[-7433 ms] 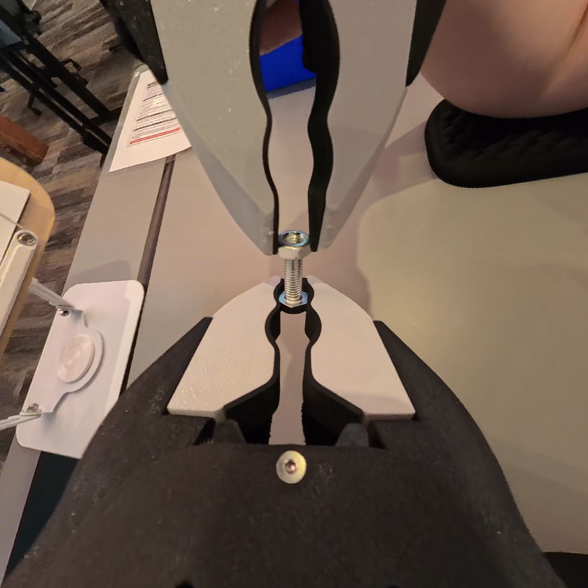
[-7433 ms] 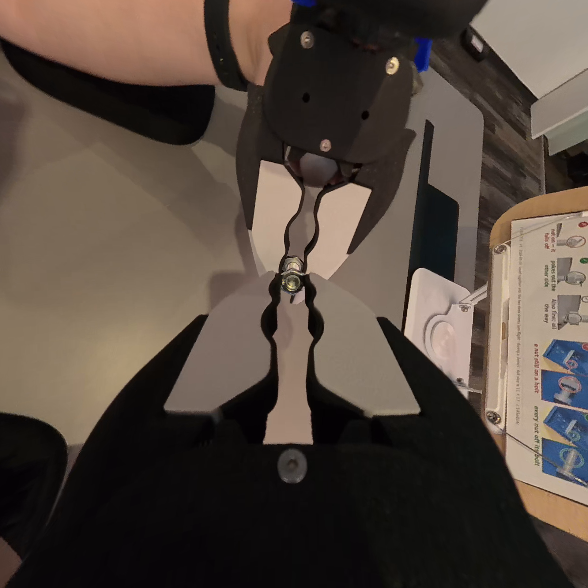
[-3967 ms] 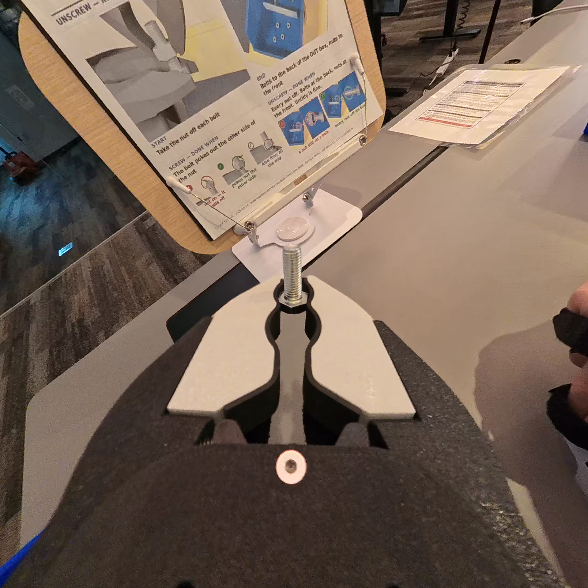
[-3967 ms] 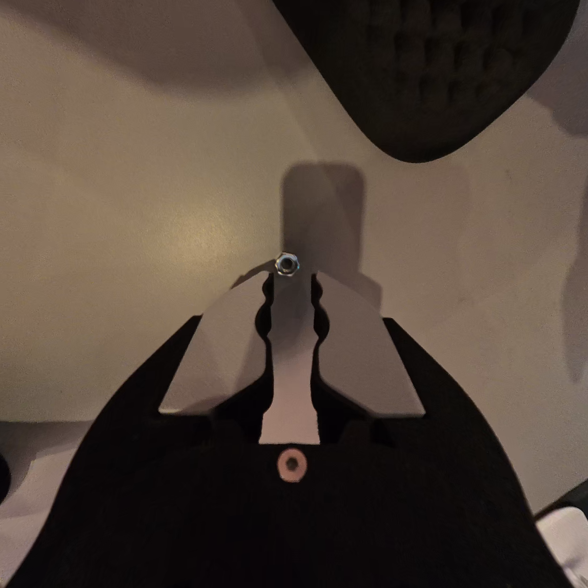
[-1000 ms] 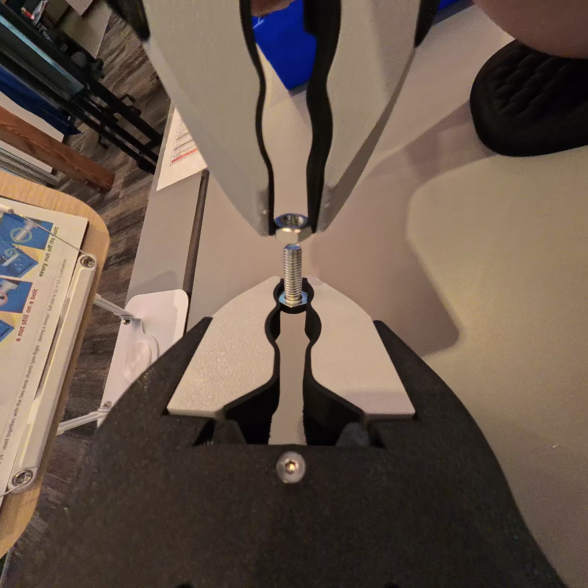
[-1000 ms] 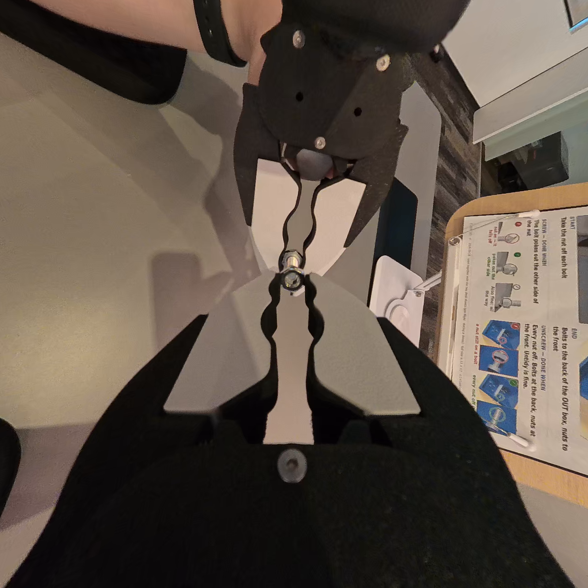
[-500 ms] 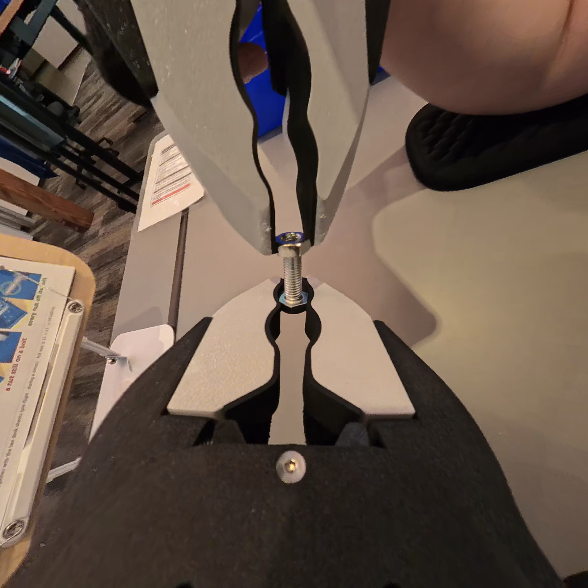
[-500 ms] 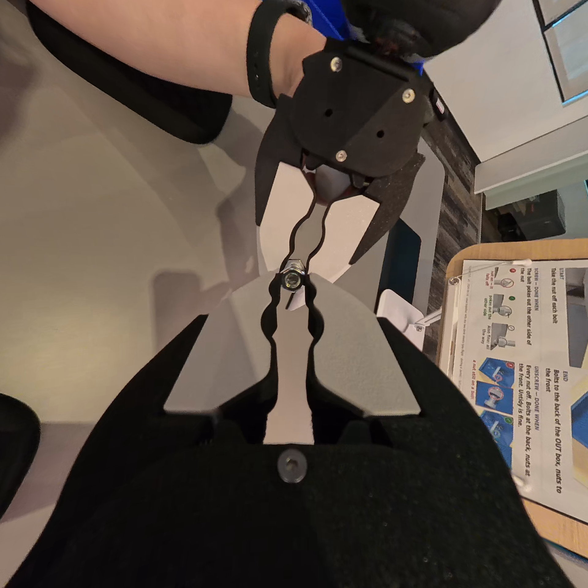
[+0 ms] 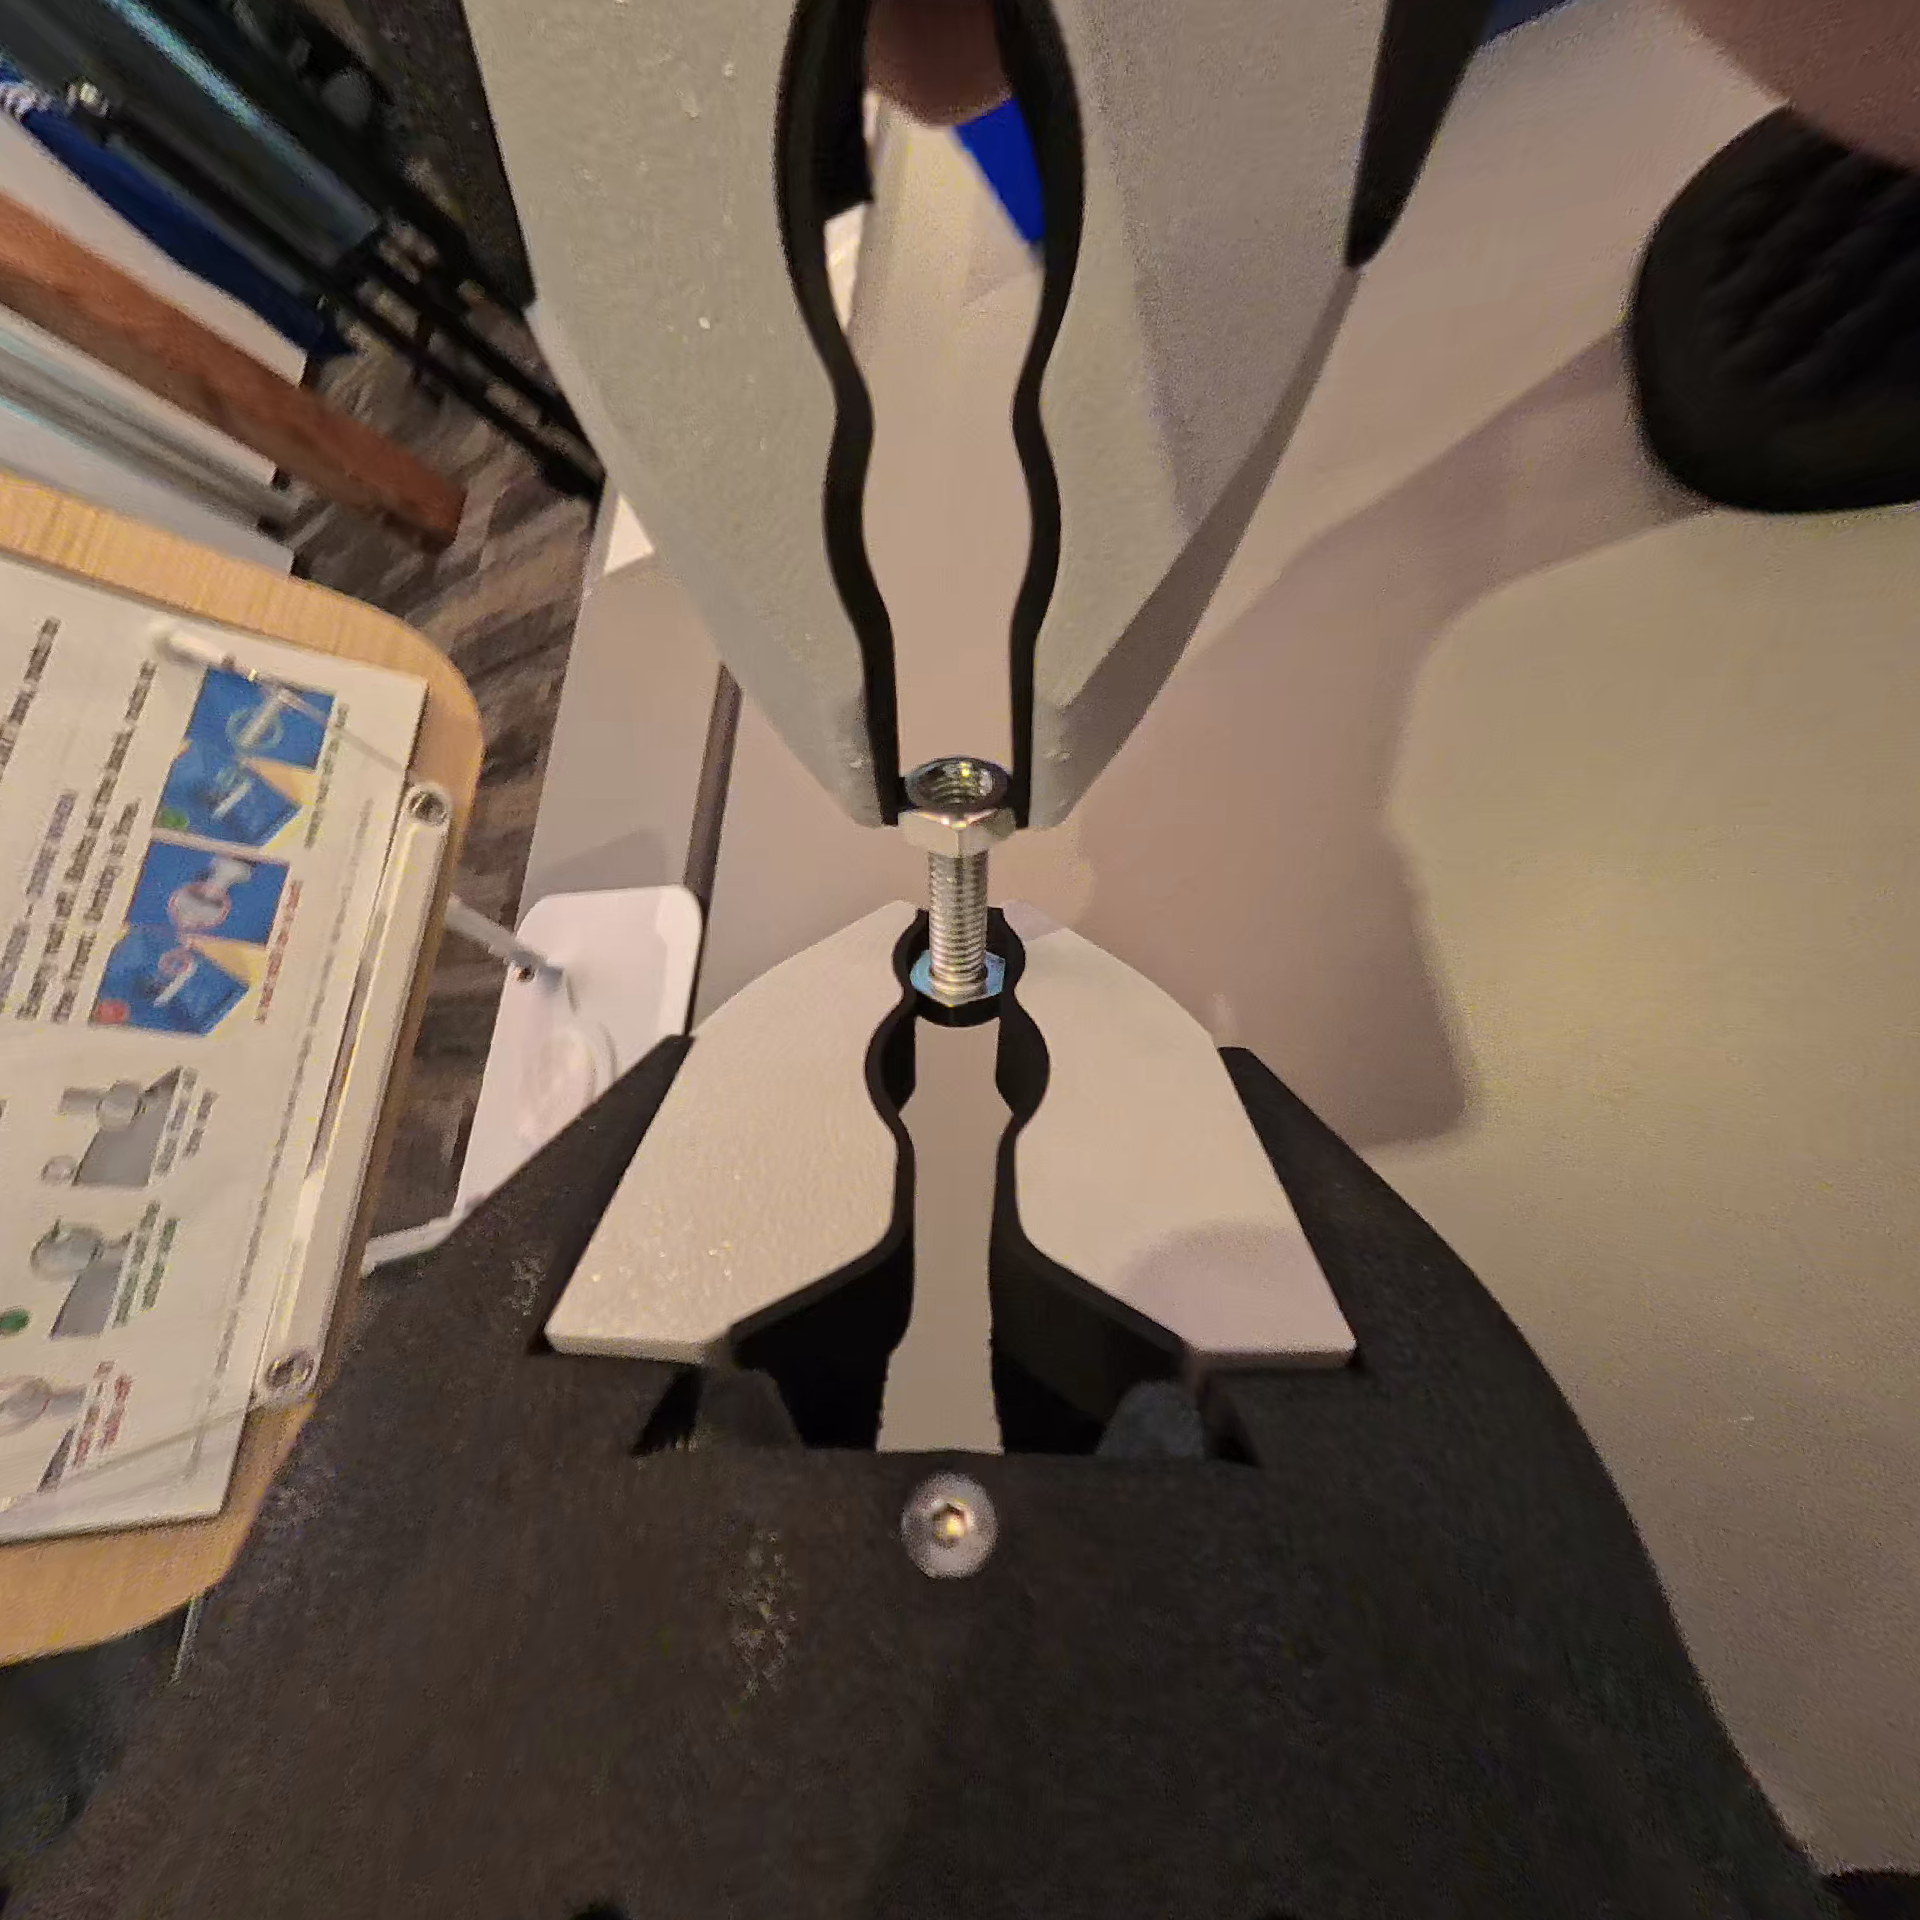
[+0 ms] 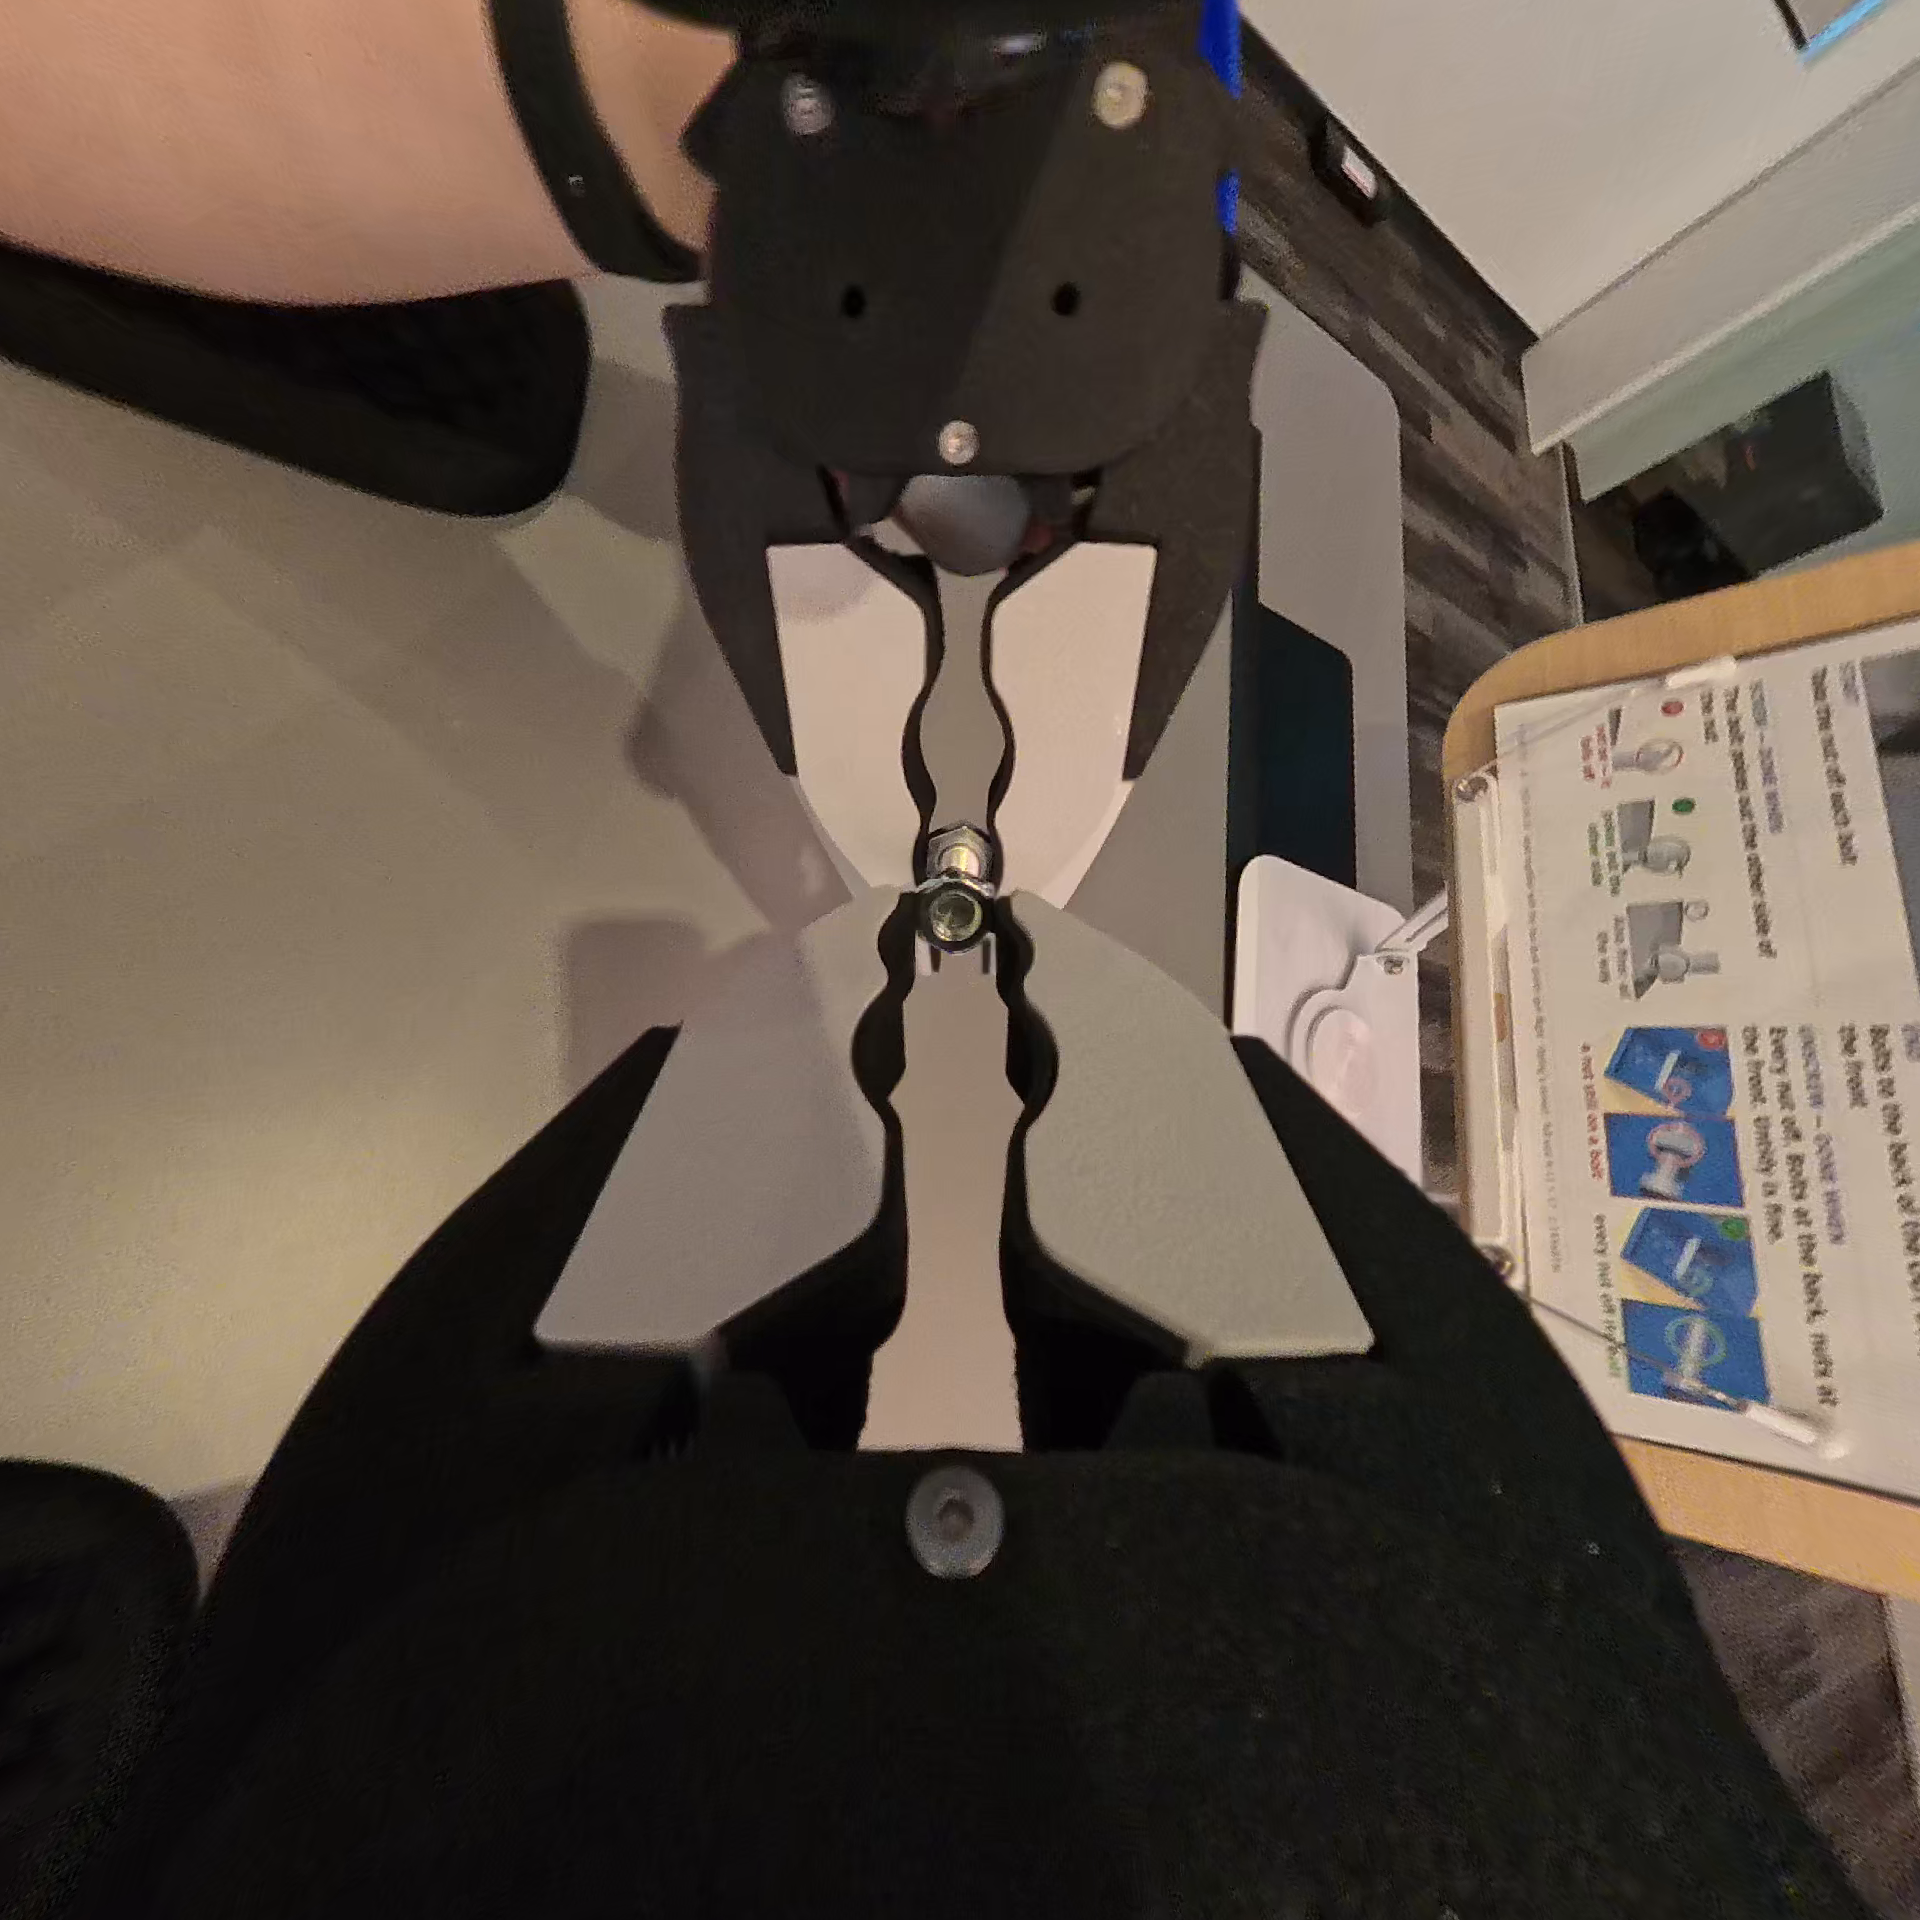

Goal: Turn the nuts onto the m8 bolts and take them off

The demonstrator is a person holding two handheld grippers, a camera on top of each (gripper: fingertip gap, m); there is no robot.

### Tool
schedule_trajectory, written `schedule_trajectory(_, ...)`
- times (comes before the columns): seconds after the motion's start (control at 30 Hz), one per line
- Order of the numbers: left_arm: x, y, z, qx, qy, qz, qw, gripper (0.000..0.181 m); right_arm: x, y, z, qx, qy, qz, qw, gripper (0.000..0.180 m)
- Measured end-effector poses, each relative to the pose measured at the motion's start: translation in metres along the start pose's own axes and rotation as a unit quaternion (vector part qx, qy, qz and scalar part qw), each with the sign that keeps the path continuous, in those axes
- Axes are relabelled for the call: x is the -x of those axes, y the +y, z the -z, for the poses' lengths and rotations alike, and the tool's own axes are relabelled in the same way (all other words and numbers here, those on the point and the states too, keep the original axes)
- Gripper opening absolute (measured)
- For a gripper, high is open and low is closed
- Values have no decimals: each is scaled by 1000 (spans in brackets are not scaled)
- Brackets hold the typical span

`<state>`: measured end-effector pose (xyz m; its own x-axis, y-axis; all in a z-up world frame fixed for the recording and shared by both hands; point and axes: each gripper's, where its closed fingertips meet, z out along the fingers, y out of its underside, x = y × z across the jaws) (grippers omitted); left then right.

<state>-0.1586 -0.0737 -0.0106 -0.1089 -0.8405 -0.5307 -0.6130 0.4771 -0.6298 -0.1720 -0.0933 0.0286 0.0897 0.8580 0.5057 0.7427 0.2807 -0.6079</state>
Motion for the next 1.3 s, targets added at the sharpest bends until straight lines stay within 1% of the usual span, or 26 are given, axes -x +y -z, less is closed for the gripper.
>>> schedule_trajectory(0.03, 4, 4, 0, 8, -10, 7, 1000, 10, -4, 1, -3, -4, 3, -16, 1000, 14)
schedule_trajectory(0.23, 28, 19, 1, 39, -67, 44, 996, 10, -26, 1, -15, -56, 7, -123, 991, 14)
schedule_trajectory(0.47, 47, 31, 4, 80, -123, 75, 986, 10, -44, 1, -24, -91, 16, -230, 969, 14)
schedule_trajectory(0.73, 67, 38, 13, 105, -188, 112, 970, 10, -63, -5, -29, -154, 33, -360, 920, 14)
schedule_trajectory(0.9, 76, 46, 16, 136, -226, 115, 958, 10, -70, -4, -34, -182, 41, -425, 886, 14)
schedule_trajectory(1.0, 80, 49, 17, 151, -244, 109, 952, 10, -73, -3, -36, -205, 30, -458, 865, 14)
schedule_trajectory(1.07, 81, 51, 18, 169, -253, 88, 949, 10, -72, -2, -38, -208, 19, -470, 858, 14)
schedule_trajectory(1.17, 81, 54, 17, 179, -256, 78, 947, 10, -72, 0, -40, -206, 17, -471, 858, 14)
schedule_trajectory(1.3, 79, 51, 16, 155, -241, 99, 953, 10, -72, -2, -37, -210, 17, -469, 858, 14)
